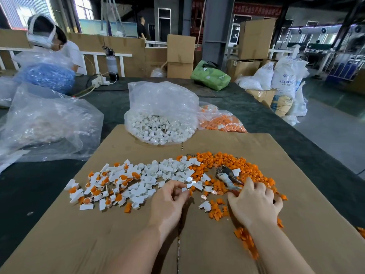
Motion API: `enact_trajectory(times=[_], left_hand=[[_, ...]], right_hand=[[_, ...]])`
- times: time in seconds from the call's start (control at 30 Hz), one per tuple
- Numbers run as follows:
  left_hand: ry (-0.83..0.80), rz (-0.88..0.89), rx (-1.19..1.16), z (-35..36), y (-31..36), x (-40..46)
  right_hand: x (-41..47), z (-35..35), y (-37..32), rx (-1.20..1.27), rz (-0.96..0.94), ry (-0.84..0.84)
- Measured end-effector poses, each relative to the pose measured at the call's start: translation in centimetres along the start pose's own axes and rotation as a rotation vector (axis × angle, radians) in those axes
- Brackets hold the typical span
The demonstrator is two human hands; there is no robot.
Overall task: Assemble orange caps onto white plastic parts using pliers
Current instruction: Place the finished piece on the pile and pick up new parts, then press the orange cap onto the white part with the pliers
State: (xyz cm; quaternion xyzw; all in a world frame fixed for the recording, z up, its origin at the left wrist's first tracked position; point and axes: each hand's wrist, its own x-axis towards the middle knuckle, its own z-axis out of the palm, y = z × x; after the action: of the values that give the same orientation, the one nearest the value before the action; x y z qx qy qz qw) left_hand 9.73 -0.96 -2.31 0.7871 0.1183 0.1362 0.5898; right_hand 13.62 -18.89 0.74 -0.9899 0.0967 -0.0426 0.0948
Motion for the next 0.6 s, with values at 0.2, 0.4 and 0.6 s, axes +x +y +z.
enact_trajectory(times=[0.2, 0.4, 0.6], left_hand=[[-0.008, -0.009, -0.007, 0.0, 0.1, -0.1], [-0.015, -0.023, -0.009, -0.1, 0.3, -0.1], [-0.036, -0.048, -0.101, -0.2, 0.6, 0.0]], right_hand=[[1.0, -0.3, 0.6, -0.052, 0.011, -0.127], [1.5, -0.7, 0.4, -0.01, 0.012, -0.151], [1.1, -2.1, 0.0, 0.061, -0.115, -0.045]])
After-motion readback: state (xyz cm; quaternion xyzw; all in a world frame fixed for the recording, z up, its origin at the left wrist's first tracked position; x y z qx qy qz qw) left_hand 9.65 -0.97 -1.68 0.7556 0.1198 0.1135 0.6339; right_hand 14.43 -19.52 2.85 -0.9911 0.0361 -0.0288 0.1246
